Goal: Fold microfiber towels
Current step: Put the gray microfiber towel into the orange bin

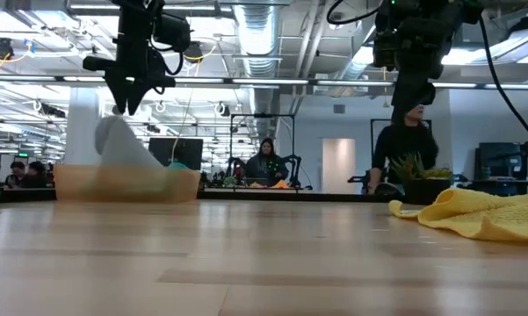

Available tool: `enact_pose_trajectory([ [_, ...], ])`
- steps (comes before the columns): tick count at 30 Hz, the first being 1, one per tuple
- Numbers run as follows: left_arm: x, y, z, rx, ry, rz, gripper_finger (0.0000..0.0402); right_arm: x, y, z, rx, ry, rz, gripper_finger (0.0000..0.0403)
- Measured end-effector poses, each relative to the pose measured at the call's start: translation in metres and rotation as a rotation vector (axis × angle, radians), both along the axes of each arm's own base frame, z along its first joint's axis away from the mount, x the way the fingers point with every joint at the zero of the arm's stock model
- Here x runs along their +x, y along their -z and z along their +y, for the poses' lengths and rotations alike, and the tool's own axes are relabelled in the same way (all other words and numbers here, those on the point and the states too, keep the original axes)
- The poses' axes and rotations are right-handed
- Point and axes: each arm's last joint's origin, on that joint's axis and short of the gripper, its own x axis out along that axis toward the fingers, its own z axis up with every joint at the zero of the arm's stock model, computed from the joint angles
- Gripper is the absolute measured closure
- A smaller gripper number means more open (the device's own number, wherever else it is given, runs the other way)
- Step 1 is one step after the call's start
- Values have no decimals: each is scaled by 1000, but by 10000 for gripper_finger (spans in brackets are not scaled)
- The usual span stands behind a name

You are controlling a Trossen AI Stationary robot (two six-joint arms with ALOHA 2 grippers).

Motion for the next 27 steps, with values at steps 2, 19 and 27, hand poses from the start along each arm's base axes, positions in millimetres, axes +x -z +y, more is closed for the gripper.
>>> enact_pose_trajectory([
  [2, 0, 0, 0, -1, 4, 2, 294, 0, 0, 0, 0, 0, 0, 178],
  [19, -15, -19, -58, -133, -100, -76, 262, 0, 0, 0, 4, 6, 0, 178],
  [27, -3, 36, -79, -55, -89, -156, 262, 1, -1, 0, -2, 6, -12, 178],
])
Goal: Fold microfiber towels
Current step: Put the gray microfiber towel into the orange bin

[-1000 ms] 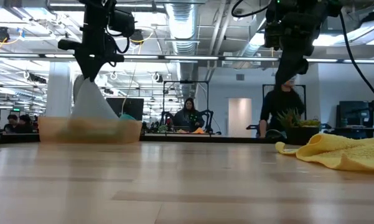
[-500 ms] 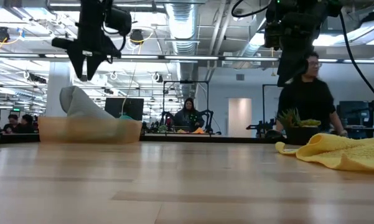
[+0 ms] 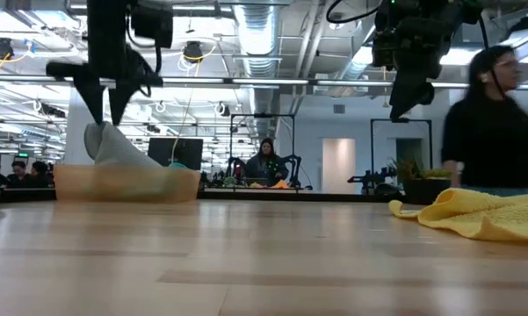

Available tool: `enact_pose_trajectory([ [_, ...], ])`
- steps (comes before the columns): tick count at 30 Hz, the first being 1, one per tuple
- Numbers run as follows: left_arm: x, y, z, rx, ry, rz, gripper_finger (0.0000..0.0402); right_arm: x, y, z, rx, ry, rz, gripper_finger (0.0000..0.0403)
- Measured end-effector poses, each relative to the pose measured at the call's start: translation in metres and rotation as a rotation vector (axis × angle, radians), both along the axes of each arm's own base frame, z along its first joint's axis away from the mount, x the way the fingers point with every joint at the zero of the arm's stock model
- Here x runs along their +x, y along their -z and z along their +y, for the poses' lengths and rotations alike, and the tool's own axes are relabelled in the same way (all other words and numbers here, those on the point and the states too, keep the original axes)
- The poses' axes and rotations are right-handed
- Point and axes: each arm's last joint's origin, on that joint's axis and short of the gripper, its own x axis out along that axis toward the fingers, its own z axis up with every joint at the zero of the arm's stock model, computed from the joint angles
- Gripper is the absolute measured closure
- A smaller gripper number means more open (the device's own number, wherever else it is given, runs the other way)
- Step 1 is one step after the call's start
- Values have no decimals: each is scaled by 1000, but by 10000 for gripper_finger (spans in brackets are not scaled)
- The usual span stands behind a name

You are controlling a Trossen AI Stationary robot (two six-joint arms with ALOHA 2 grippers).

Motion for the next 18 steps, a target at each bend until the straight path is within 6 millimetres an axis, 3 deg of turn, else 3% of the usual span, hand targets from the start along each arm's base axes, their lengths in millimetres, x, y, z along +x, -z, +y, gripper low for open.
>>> enact_pose_trajectory([
  [5, -1, 30, 4, 125, -22, 35, 262, 0, 0, 0, 0, 0, 0, 178],
  [10, -15, 52, 6, 103, -117, 98, 262, 0, 0, 0, 2, -1, 0, 178],
  [18, -21, 71, 27, 168, -98, 75, 262, 0, 0, 0, 2, -1, 1, 178],
])
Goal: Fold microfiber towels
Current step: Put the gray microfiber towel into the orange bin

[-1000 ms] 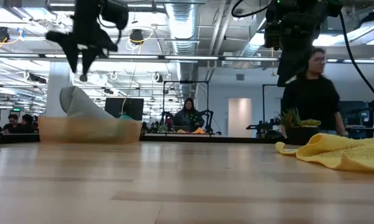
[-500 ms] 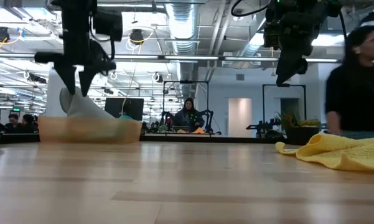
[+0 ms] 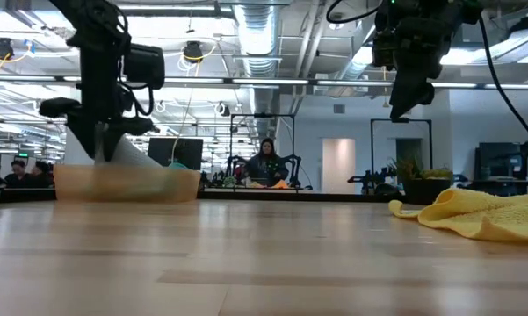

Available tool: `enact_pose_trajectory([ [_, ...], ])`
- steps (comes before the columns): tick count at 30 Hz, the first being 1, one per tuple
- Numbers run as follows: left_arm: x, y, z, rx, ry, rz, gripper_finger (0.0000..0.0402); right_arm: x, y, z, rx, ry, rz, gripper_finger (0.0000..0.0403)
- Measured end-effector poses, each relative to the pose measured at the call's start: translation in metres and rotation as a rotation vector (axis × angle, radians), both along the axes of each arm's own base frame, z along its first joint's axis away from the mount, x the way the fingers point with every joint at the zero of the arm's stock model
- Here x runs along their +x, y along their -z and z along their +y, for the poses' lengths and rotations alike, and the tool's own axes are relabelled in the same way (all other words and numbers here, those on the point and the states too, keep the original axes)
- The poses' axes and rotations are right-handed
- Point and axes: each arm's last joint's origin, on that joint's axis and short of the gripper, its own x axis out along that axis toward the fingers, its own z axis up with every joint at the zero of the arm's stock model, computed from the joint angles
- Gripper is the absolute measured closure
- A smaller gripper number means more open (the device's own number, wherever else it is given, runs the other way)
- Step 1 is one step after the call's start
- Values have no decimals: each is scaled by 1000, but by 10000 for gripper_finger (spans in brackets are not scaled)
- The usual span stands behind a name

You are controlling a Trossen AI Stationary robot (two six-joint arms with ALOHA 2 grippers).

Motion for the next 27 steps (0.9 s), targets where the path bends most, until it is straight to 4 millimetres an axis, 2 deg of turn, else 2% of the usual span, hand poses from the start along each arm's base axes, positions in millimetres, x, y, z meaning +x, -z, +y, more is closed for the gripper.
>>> enact_pose_trajectory([
  [5, -4, 1, 13, 24, -8, -25, 262, 0, 0, 0, 1, 0, 0, 178],
  [14, -13, 1, 23, 27, -72, -18, 262, 0, 0, 0, -1, 12, 4, 178],
  [23, -17, 1, 32, 26, -42, -8, 263, 0, 0, 0, -2, 14, 5, 178],
  [27, -20, 1, 35, -6, -13, -12, 285, 0, 0, 0, 2, 21, 5, 178],
])
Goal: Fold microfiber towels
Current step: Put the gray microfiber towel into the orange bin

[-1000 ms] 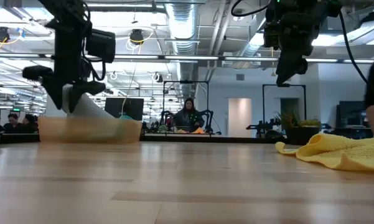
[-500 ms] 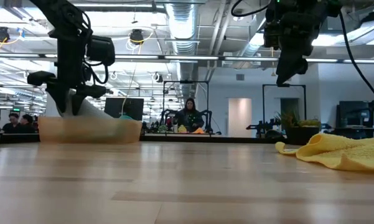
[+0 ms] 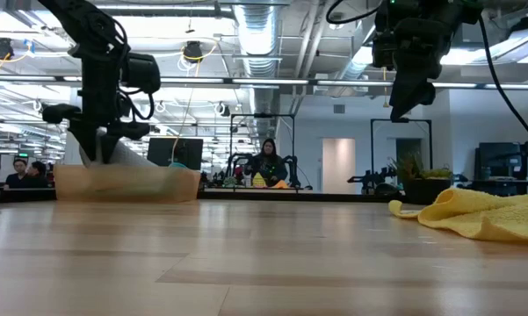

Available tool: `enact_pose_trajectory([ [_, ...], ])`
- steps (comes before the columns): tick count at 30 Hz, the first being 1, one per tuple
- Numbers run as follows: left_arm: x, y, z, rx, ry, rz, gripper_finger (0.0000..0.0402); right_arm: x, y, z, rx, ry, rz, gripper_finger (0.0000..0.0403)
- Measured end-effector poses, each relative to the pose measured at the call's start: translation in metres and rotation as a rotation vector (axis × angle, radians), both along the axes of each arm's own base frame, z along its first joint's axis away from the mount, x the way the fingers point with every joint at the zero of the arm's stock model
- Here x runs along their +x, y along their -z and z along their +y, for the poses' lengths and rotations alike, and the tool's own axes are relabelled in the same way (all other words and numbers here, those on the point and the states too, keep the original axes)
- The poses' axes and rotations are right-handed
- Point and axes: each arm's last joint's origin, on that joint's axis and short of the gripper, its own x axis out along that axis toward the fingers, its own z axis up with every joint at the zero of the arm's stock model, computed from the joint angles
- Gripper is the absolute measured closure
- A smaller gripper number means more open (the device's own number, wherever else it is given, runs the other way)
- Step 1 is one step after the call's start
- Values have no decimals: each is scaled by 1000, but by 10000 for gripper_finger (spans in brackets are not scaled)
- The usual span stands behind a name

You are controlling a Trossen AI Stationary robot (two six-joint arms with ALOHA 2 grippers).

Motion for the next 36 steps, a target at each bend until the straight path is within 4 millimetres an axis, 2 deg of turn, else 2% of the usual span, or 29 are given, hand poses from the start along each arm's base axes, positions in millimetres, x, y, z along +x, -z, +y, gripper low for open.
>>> enact_pose_trajectory([
  [6, -2, 1, 2, -40, 36, -12, 375, 0, 0, 0, 0, 0, 0, 178],
  [8, -1, 1, 2, -54, 48, -42, 393, 0, 0, 0, 0, 0, 0, 178],
  [13, 12, -2, 9, -61, 110, -261, 398, 0, 0, 0, 0, 0, 0, 178],
  [17, 25, -11, 20, 57, 118, -454, 399, 0, 0, 0, 0, 0, 0, 178],
  [21, 30, -19, 28, 143, 74, -562, 400, 0, 0, 0, 0, 0, 0, 178],
  [24, 28, -17, 27, 121, 15, -577, 401, 0, 0, 0, 0, 0, 0, 178],
  [30, 21, -7, 14, -16, -30, -467, 392, 0, 0, 0, 0, 0, 0, 178],
  [36, 21, -7, 14, -26, 57, -448, 360, 0, 0, 0, 0, 0, 0, 178],
])
